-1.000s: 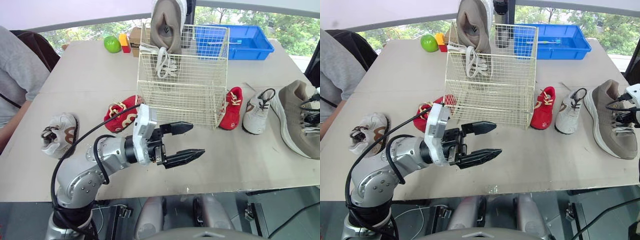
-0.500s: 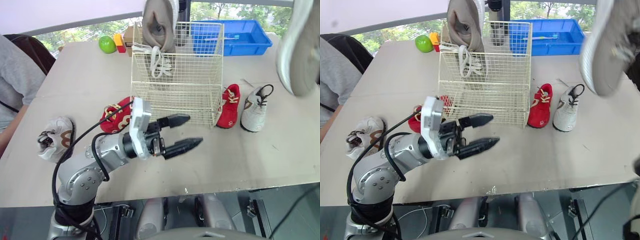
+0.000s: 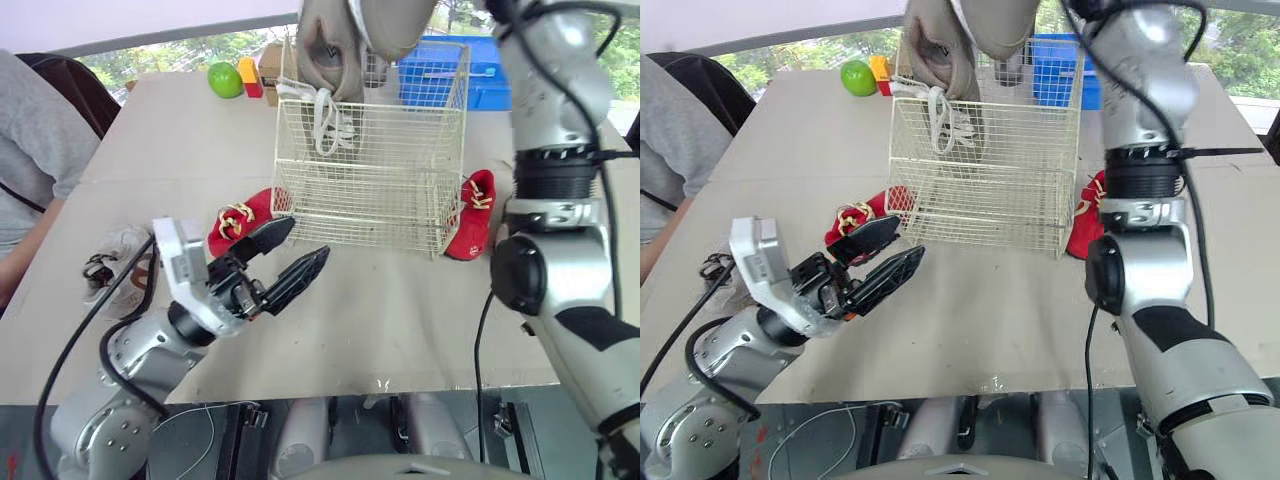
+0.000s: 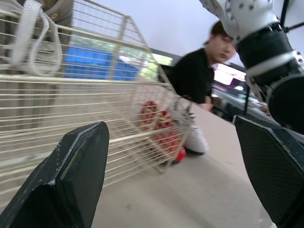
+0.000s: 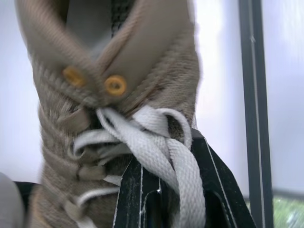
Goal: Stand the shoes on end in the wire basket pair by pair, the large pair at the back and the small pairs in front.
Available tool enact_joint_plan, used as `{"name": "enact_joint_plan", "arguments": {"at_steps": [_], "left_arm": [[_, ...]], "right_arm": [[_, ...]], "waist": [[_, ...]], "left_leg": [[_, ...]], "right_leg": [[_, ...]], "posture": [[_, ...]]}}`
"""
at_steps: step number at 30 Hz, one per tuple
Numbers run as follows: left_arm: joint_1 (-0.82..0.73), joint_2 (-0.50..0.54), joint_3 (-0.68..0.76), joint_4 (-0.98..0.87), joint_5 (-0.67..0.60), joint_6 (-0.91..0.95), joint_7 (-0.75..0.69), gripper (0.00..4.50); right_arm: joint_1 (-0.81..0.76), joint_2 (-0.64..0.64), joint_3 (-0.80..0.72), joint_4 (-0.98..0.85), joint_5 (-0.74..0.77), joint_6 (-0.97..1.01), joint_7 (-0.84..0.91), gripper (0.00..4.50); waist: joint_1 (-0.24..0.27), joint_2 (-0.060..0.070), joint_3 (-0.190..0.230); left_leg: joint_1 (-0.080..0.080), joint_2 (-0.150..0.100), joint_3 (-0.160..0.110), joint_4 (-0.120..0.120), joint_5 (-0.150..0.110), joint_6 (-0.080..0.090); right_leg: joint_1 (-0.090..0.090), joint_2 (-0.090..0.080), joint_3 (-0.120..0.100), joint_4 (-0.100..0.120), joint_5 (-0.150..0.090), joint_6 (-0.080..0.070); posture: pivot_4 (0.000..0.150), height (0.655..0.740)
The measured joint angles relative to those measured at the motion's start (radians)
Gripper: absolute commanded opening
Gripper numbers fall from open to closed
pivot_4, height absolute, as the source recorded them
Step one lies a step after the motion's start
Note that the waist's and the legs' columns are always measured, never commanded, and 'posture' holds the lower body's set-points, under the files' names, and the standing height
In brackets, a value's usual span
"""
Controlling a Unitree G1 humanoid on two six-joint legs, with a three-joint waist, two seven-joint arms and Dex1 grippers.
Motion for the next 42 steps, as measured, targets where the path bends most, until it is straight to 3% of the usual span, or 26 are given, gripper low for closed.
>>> {"name": "enact_joint_plan", "arguments": {"at_steps": [4,8,15,28,34,38,42], "left_arm": [[0.04,0.012,0.012,-0.02,0.004,-0.032,0.017,4.5],[0.056,0.026,0.023,-0.034,0.003,-0.053,0.027,4.5],[0.034,0.043,0.006,-0.027,0.008,-0.066,0.026,4.5],[-0.007,0.048,-0.025,0.031,0.04,-0.088,0.007,4.5],[0.011,0.056,-0.005,0.035,0.04,-0.103,-0.012,4.5],[0.046,0.056,0.012,0.035,0.04,-0.124,-0.03,4.5],[0.055,0.056,0.016,0.035,0.042,-0.138,-0.035,4.5]], "right_arm": [[0.167,0.011,0.066,-0.011,-0.114,-0.128,-0.082,0.04],[0.232,0.019,0.082,-0.019,-0.154,-0.166,-0.14,0.04],[0.202,0.018,0.075,0.029,-0.155,-0.178,-0.192,0.04],[0.114,-0.024,0.092,0.176,-0.246,-0.408,-0.264,0.04],[0.188,-0.012,0.128,0.159,-0.241,-0.396,-0.201,0.04],[0.35,0.029,0.143,0.031,-0.168,-0.258,-0.108,0.04],[0.409,0.034,0.136,-0.068,-0.082,-0.098,-0.037,1.72]], "waist": [[-0.009,-0.005,-0.004],[-0.025,-0.005,-0.004],[-0.029,-0.005,-0.004],[-0.03,-0.005,-0.002],[-0.031,-0.006,-0.003],[-0.027,-0.009,-0.006],[-0.029,-0.011,-0.007]], "left_leg": [[0.011,0.0,0.0,-0.002,0.0,0.0],[0.016,0.001,0.002,-0.003,0.0,0.001],[0.015,0.002,0.0,-0.003,0.0,0.0],[0.014,0.002,0.001,-0.009,0.0,0.0],[0.014,0.003,0.0,-0.012,0.0,0.0],[0.014,0.003,-0.002,-0.012,0.0,0.0],[0.016,0.002,0.0,-0.012,0.0,0.0]], "right_leg": [[0.007,0.0,0.002,0.0,0.0,0.0],[0.008,0.003,0.005,0.005,0.0,-0.001],[0.007,0.008,0.005,0.006,0.0,-0.001],[0.005,0.006,0.006,0.001,0.0,-0.001],[0.006,0.006,0.006,-0.001,0.0,-0.001],[0.007,0.004,0.005,-0.003,0.0,-0.001],[0.008,0.004,0.005,-0.004,0.001,-0.001]], "posture": [[0.15,0.74],[0.15,0.74],[0.15,0.74],[0.15,0.74],[0.15,0.74],[0.15,0.74],[0.15,0.74]]}}
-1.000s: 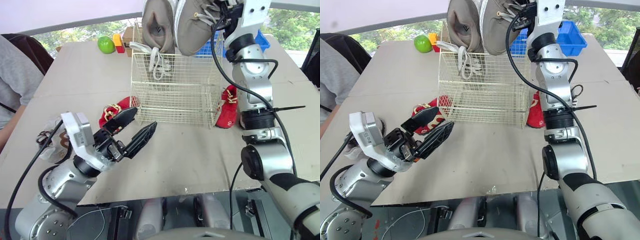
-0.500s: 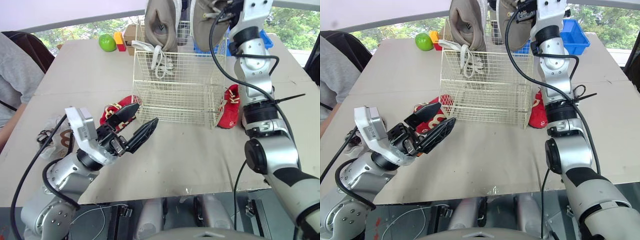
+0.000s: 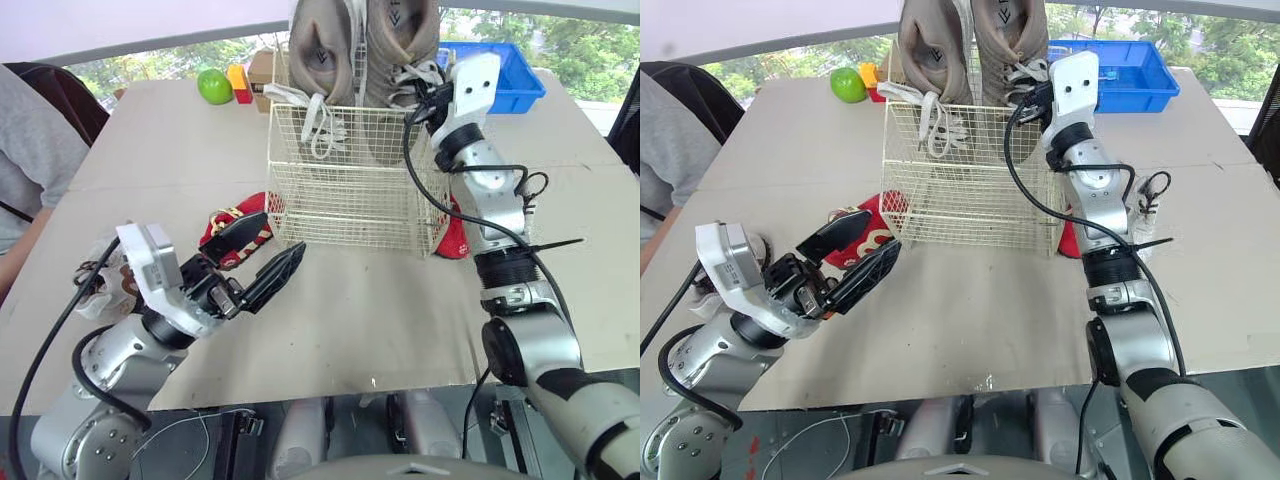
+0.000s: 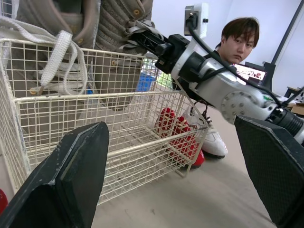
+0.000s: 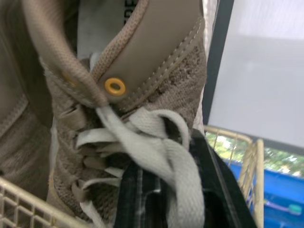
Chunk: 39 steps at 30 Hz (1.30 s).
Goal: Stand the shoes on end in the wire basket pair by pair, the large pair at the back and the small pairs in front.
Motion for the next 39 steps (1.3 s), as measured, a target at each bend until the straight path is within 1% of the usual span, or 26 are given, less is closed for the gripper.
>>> {"name": "enact_joint_plan", "arguments": {"at_steps": [3,5,6,9,12,15,19,22,24,28,32,33,34,36,38,39], "left_arm": [[0.001,0.0,0.0,0.001,0.001,-0.005,-0.002,4.5],[0.003,0.001,0.001,0.003,0.002,-0.006,-0.003,4.5],[0.004,0.002,0.001,0.004,0.002,-0.006,-0.003,4.5],[0.02,0.002,0.008,0.009,0.002,-0.007,-0.002,4.5],[0.055,-0.005,0.039,0.02,0.002,-0.011,0.018,4.5],[0.072,-0.022,0.075,0.057,0.023,-0.012,0.075,4.5],[0.115,-0.035,0.122,0.129,0.092,-0.005,0.171,4.5],[0.121,-0.046,0.156,0.181,0.125,0.0,0.226,4.5],[0.124,-0.019,0.158,0.226,0.17,0.007,0.225,4.5],[0.109,0.047,0.154,0.316,0.237,0.02,0.186,4.5],[0.057,0.101,0.132,0.371,0.269,0.021,0.114,4.5],[0.023,0.12,0.113,0.4,0.293,0.018,0.085,4.5],[-0.027,0.124,0.085,0.447,0.314,0.015,0.057,4.5],[-0.044,0.122,0.08,0.466,0.32,0.011,0.054,4.5],[-0.084,0.096,0.095,0.494,0.325,-0.011,0.066,4.5],[-0.103,0.064,0.121,0.497,0.322,-0.037,0.088,4.5]], "right_arm": [[0.05,0.013,-0.003,-0.078,0.067,0.083,0.055,3.02],[0.065,0.008,-0.003,-0.117,0.085,0.12,0.072,4.09],[0.073,0.001,-0.005,-0.137,0.091,0.139,0.077,4.47],[0.097,-0.027,-0.002,-0.201,0.108,0.196,0.1,4.47],[0.159,-0.1,0.012,-0.297,0.119,0.227,0.169,4.47],[0.226,-0.168,0.021,-0.407,0.184,0.207,0.312,4.47],[0.317,-0.316,0.015,-0.601,0.387,0.312,0.547,4.47],[0.393,-0.419,0.026,-0.675,0.439,0.373,0.657,4.47],[0.466,-0.469,0.031,-0.73,0.469,0.411,0.703,4.47],[0.595,-0.553,0.032,-0.82,0.503,0.453,0.76,4.47],[0.668,-0.575,0.032,-0.873,0.515,0.46,0.773,4.47],[0.689,-0.582,0.034,-0.884,0.505,0.454,0.773,4.47],[0.708,-0.582,0.035,-0.893,0.495,0.451,0.761,4.47],[0.712,-0.581,0.034,-0.901,0.496,0.453,0.753,4.47],[0.717,-0.58,0.032,-0.926,0.509,0.458,0.736,4.47],[0.719,-0.578,0.03,-0.941,0.518,0.46,0.73,4.47]], "waist": [[0.001,0.0,0.0],[0.001,0.0,0.0],[0.001,0.0,0.0],[0.001,0.0,0.0],[0.006,0.0,0.0],[0.004,0.0,0.0],[0.002,0.0,0.0],[0.004,-0.001,0.0],[0.006,-0.001,0.0],[0.012,-0.001,0.0],[0.017,-0.001,0.0],[0.02,-0.001,0.0],[0.023,-0.001,0.0],[0.024,-0.002,0.001],[0.025,-0.002,0.001],[0.024,-0.003,0.0]], "left_leg": [[0.0,0.0,-0.001,0.0,0.0,0.0],[0.0,0.0,-0.001,0.0,0.0,0.0],[0.0,0.0,-0.001,0.0,0.0,0.0],[-0.001,0.0,-0.001,0.0,0.0,0.0],[-0.002,0.0,-0.001,-0.001,0.0,0.0],[-0.002,0.0,-0.001,-0.002,0.0,0.0],[-0.002,0.001,-0.002,-0.004,0.0,0.0],[-0.001,0.001,-0.003,-0.003,0.0,0.0],[-0.001,0.0,-0.002,-0.003,0.0,0.0],[-0.001,0.0,-0.001,-0.003,0.0,0.0],[-0.001,0.0,0.0,-0.002,0.0,0.0],[-0.001,0.0,0.0,-0.002,0.0,0.0],[-0.001,0.0,0.0,-0.002,0.0,0.0],[-0.002,0.001,0.0,-0.002,0.0,0.0],[-0.002,0.001,0.0,-0.002,0.0,0.0],[-0.002,0.001,0.0,-0.002,0.0,0.0]], "right_leg": [[0.001,0.0,-0.001,0.0,0.0,0.0],[0.001,0.0,-0.001,-0.001,0.0,0.0],[0.001,0.0,-0.001,-0.001,0.0,0.0],[0.001,0.0,-0.001,-0.002,0.0,0.0],[0.0,0.0,-0.001,-0.005,0.0,0.0],[0.0,0.0,-0.001,-0.005,0.0,0.0],[0.0,-0.001,-0.001,-0.006,0.0,0.0],[0.0,-0.001,-0.001,-0.006,0.0,0.0],[0.0,0.0,-0.002,-0.005,0.0,0.0],[0.0,0.0,-0.002,-0.006,0.0,0.0],[0.0,0.0,-0.002,-0.006,0.0,0.0],[0.0,0.0,-0.002,-0.006,0.0,0.0],[0.0,0.0,-0.002,-0.006,0.0,0.0],[0.0,0.0,-0.002,-0.006,0.0,0.0],[0.0,0.0,-0.003,-0.006,0.0,0.001],[0.0,-0.001,-0.003,-0.006,0.0,0.001]], "posture": [[0.15,0.74],[0.15,0.74],[0.15,0.74],[0.15,0.74],[0.15,0.74],[0.15,0.74],[0.15,0.74],[0.15,0.74],[0.15,0.74],[0.15,0.74],[0.15,0.74],[0.15,0.74],[0.15,0.74],[0.15,0.74],[0.15,0.74],[0.15,0.74]]}}
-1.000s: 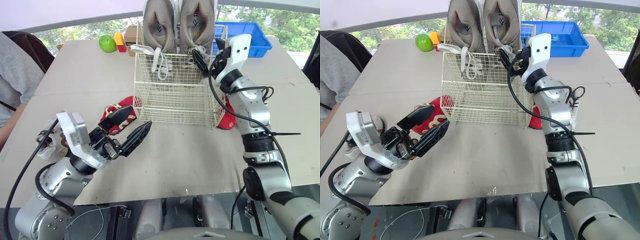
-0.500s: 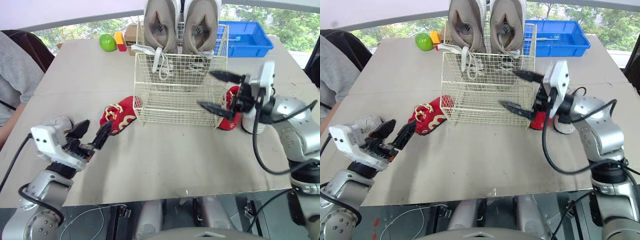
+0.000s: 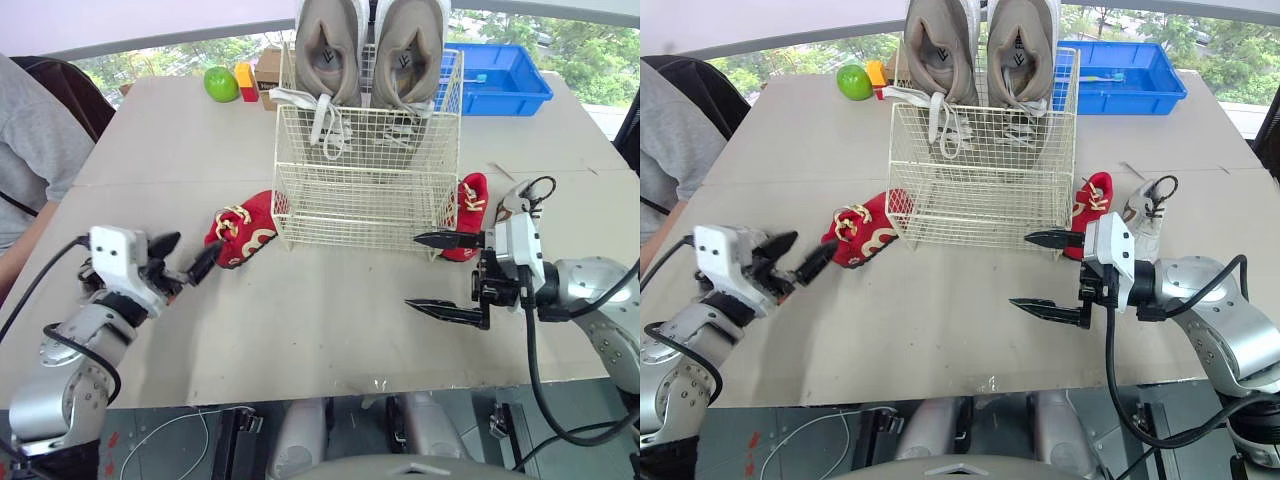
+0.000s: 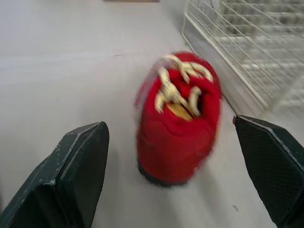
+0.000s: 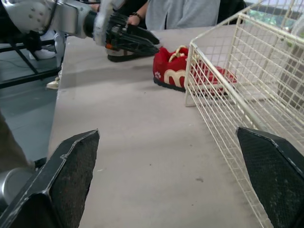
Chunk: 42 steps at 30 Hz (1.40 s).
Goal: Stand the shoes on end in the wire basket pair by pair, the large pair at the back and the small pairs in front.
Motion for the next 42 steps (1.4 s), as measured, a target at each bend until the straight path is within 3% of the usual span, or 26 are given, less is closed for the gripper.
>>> {"name": "enact_joint_plan", "arguments": {"at_steps": [3,8,11,18,28,32,33,38,42], "left_arm": [[-0.002,-0.115,0.141,-0.045,0.039,-0.081,0.167,4.5],[0.062,-0.142,0.314,-0.114,0.129,-0.006,0.432,4.5],[0.102,-0.172,0.357,-0.185,0.097,0.062,0.492,4.5],[0.319,-0.264,0.31,-0.25,-0.008,0.162,0.389,4.5],[0.25,-0.269,0.219,-0.165,0.068,0.135,0.382,4.5],[0.213,-0.27,0.18,-0.081,0.115,0.083,0.355,3.29],[0.212,-0.271,0.179,-0.078,0.121,0.073,0.352,2.71],[0.183,-0.313,0.181,-0.059,0.141,-0.02,0.363,0.83],[0.069,-0.337,0.233,-0.091,0.073,-0.155,0.345,0.77]], "right_arm": [[0.014,0.008,0.0,-0.018,0.003,-0.001,-0.013,4.47],[0.007,0.033,0.014,-0.005,-0.013,-0.02,-0.018,4.47],[-0.025,0.049,0.037,0.019,-0.015,-0.027,-0.014,4.47],[-0.073,0.077,0.084,0.089,-0.048,-0.047,0.009,4.47],[-0.081,0.065,0.082,0.104,-0.058,-0.049,0.023,4.47],[-0.081,0.054,0.081,0.097,-0.058,-0.044,0.017,4.5],[-0.081,0.051,0.08,0.097,-0.058,-0.044,0.017,4.5],[-0.09,0.041,0.079,0.098,-0.057,-0.032,0.004,4.5],[-0.117,0.041,0.075,0.097,-0.076,-0.03,-0.028,4.5]], "waist": [[-0.004,-0.003,-0.001],[0.003,-0.005,-0.002],[0.005,-0.007,-0.003],[0.003,-0.009,-0.004],[0.005,-0.01,-0.005],[0.001,-0.01,-0.005],[0.001,-0.01,-0.005],[0.004,-0.01,-0.005],[0.011,-0.012,-0.006]], "left_leg": [[0.0,0.0,0.001,0.0,0.0,0.0],[0.0,0.0,-0.002,0.0,0.0,0.0],[0.001,-0.001,-0.002,0.002,0.0,0.0],[0.001,-0.001,-0.003,0.002,0.0,0.0],[0.0,-0.002,-0.003,0.002,0.0,0.0],[0.0,-0.002,-0.003,0.002,0.0,0.0],[0.0,-0.002,-0.003,0.002,0.0,0.0],[0.0,-0.001,-0.004,0.002,0.0,0.0],[-0.001,-0.001,-0.006,0.003,0.0,0.0]], "right_leg": [[0.0,-0.006,0.0,0.0,0.0,0.0],[0.001,-0.006,-0.001,0.0,0.0,0.0],[0.003,-0.007,-0.005,0.0,0.0,0.0],[0.003,-0.009,-0.007,0.0,0.0,0.0],[0.003,-0.007,-0.007,0.0,0.0,0.0],[0.003,-0.007,-0.007,0.0,0.0,0.0],[0.003,-0.007,-0.007,0.0,0.0,0.0],[0.003,-0.009,-0.007,0.0,0.0,0.0],[0.003,-0.009,-0.009,0.0,0.0,-0.001]], "posture": [[0.15,0.74],[0.15,0.74],[0.15,0.74],[0.15,0.74],[0.15,0.74],[0.15,0.74],[0.15,0.74],[0.15,0.74],[0.15,0.74]]}}
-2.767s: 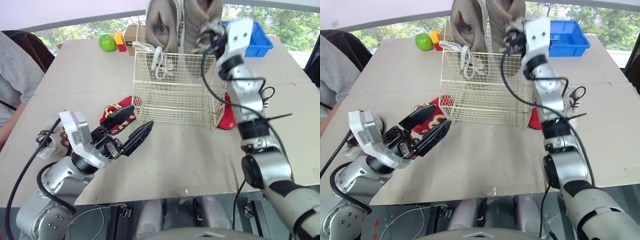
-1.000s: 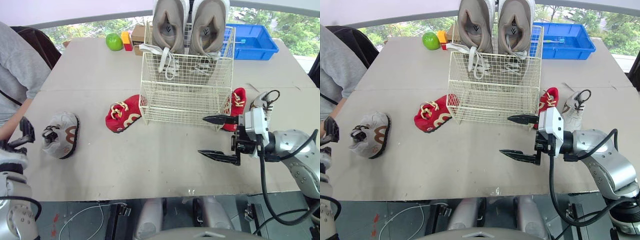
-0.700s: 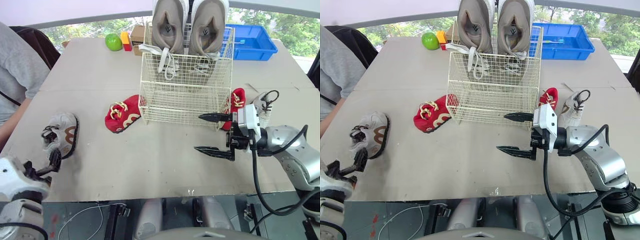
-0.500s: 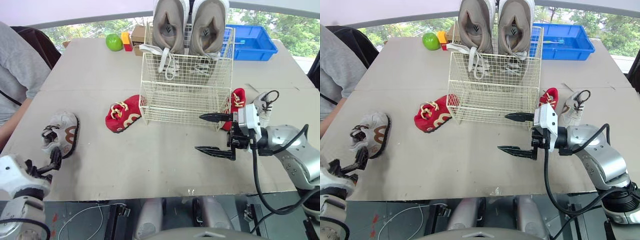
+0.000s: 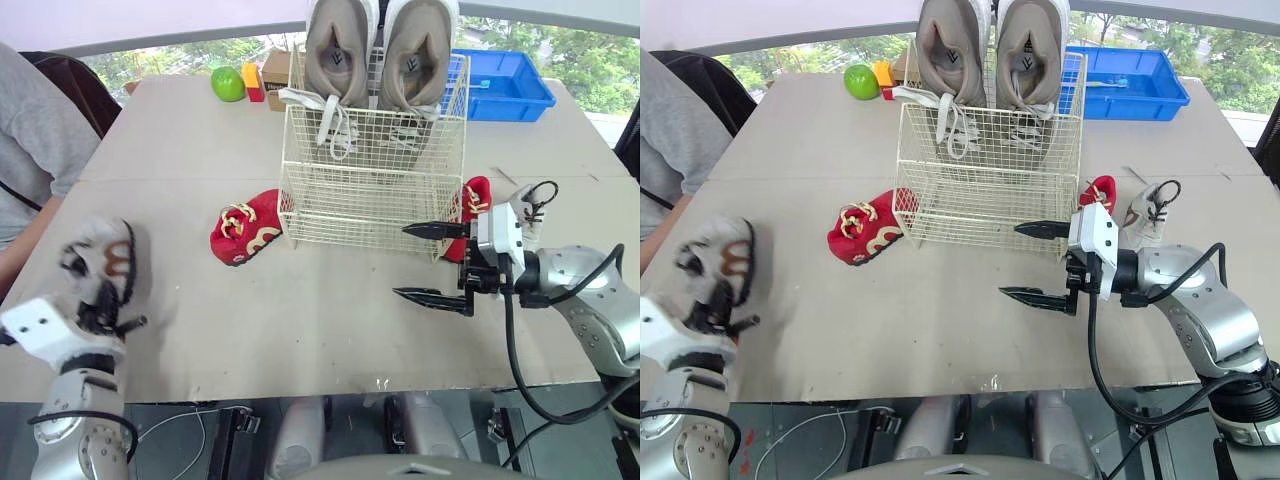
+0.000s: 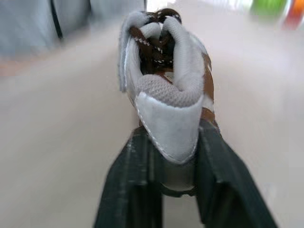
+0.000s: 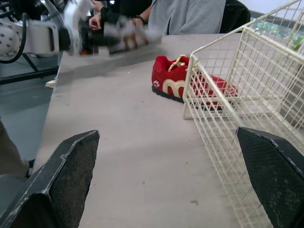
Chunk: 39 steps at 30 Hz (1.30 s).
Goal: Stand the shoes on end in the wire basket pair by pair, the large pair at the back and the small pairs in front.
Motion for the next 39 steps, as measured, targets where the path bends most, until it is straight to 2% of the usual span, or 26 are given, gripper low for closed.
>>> {"name": "enact_joint_plan", "arguments": {"at_steps": [3,5,7,10,14,18,22,25,28,33,34,35,36,37,39], "left_arm": [[-0.15,0.036,-0.026,-0.098,-0.149,-0.009,-0.027,0.77],[-0.291,0.142,-0.118,-0.158,-0.233,0.029,-0.084,0.77],[-0.369,0.231,-0.203,-0.229,-0.262,0.053,-0.159,0.77],[-0.4,0.296,-0.264,-0.235,-0.263,0.063,-0.248,0.77],[-0.455,0.464,-0.412,-0.107,-0.134,-0.001,-0.56,0.77],[-0.586,0.523,-0.529,0.045,0.012,-0.193,-0.83,0.77],[-0.712,0.522,-0.592,0.159,0.1,-0.388,-0.993,0.77],[-0.821,0.487,-0.652,0.27,0.174,-0.633,-1.134,0.77],[-0.866,0.462,-0.682,0.359,0.208,-0.782,-1.203,0.77],[-0.902,0.441,-0.705,0.436,0.226,-0.905,-1.244,0.72],[-0.918,0.427,-0.708,0.453,0.244,-0.927,-1.238,1.09],[-0.92,0.425,-0.708,0.455,0.245,-0.929,-1.237,1.31],[-0.922,0.425,-0.709,0.456,0.241,-0.922,-1.235,1.67],[-0.92,0.427,-0.71,0.448,0.228,-0.903,-1.234,2.09],[-0.89,0.438,-0.698,0.4,0.167,-0.806,-1.196,2.57]], "right_arm": [[-0.068,0.011,-0.004,0.005,0.033,0.048,-0.026,4.5],[-0.198,0.03,-0.037,0.01,0.141,0.117,-0.041,4.5],[-0.319,0.015,-0.097,0.012,0.247,0.199,-0.062,4.5],[-0.413,-0.045,-0.135,0.055,0.343,0.298,-0.065,4.5],[-0.68,-0.162,-0.162,0.168,0.422,0.439,-0.027,4.5],[-0.838,-0.175,-0.095,0.258,0.394,0.507,0.015,4.5],[-0.93,-0.187,0.04,0.333,0.28,0.53,0.06,4.5],[-0.998,-0.19,0.19,0.435,0.164,0.544,0.173,4.5],[-1.023,-0.189,0.284,0.494,0.103,0.549,0.285,4.5],[-1.023,-0.182,0.344,0.543,0.036,0.53,0.394,2.29],[-1.023,-0.183,0.344,0.543,0.024,0.532,0.413,1.84],[-1.023,-0.183,0.344,0.543,0.022,0.532,0.414,1.66],[-1.022,-0.183,0.343,0.542,0.018,0.537,0.417,1.1],[-1.018,-0.183,0.339,0.542,0.016,0.549,0.419,0.87],[-0.994,-0.184,0.302,0.538,0.029,0.59,0.409,0.46]], "waist": [[0.01,0.0,0.0],[0.013,0.0,0.001],[0.009,0.001,0.001],[-0.004,0.003,0.001],[-0.012,0.009,0.006],[-0.013,0.009,0.006],[-0.012,0.01,0.006],[-0.011,0.01,0.007],[-0.011,0.01,0.007],[-0.012,0.011,0.007],[-0.01,0.011,0.007],[-0.01,0.011,0.007],[-0.01,0.011,0.007],[-0.011,0.011,0.007],[-0.011,0.011,0.007]], "left_leg": [[-0.001,0.0,0.0,0.001,0.0,0.0],[-0.001,-0.001,0.0,0.002,0.0,0.0],[0.0,-0.001,0.002,0.001,0.0,0.0],[0.0,-0.001,0.004,-0.001,-0.001,0.002],[-0.001,-0.001,0.007,-0.003,-0.001,0.002],[-0.001,0.002,0.007,-0.004,-0.001,0.002],[-0.001,0.002,0.009,-0.003,-0.001,0.002],[-0.002,0.001,0.011,-0.002,-0.001,0.002],[-0.003,0.001,0.011,-0.002,-0.001,0.002],[-0.01,0.003,0.009,0.0,-0.001,0.002],[-0.013,0.003,0.007,0.002,-0.001,0.002],[-0.014,0.003,0.006,0.002,-0.001,0.002],[-0.016,0.003,0.006,0.003,-0.001,0.002],[-0.016,0.004,0.006,0.004,-0.001,0.002],[-0.017,0.004,0.005,0.004,-0.001,0.002]], "right_leg": [[0.0,0.0,0.0,0.001,0.0,0.0],[0.0,0.005,0.0,0.001,0.001,-0.001],[0.001,0.004,0.002,0.0,0.001,0.0],[0.0,0.004,0.002,-0.001,0.001,0.0],[-0.003,0.009,0.001,-0.001,0.0,0.0],[-0.004,0.014,0.002,0.0,0.0,-0.001],[-0.004,0.014,0.003,0.0,0.0,-0.001],[-0.004,0.013,0.005,-0.001,0.0,-0.001],[-0.005,0.012,0.005,-0.002,0.001,-0.001],[-0.011,0.012,0.003,0.001,0.001,-0.001],[-0.014,0.012,0.001,0.002,0.001,-0.001],[-0.014,0.012,0.0,0.002,0.001,-0.001],[-0.016,0.012,0.0,0.002,0.001,-0.001],[-0.016,0.012,0.0,0.002,0.001,-0.001],[-0.016,0.011,0.0,0.002,0.001,-0.001]], "posture": [[0.15,0.74],[0.15,0.74],[0.15,0.74],[0.15,0.74],[0.15,0.74],[0.15,0.74],[0.15,0.74],[0.15,0.74],[0.15,0.74],[0.15,0.74],[0.15,0.74],[0.15,0.74],[0.15,0.74],[0.15,0.74],[0.15,0.74]]}}
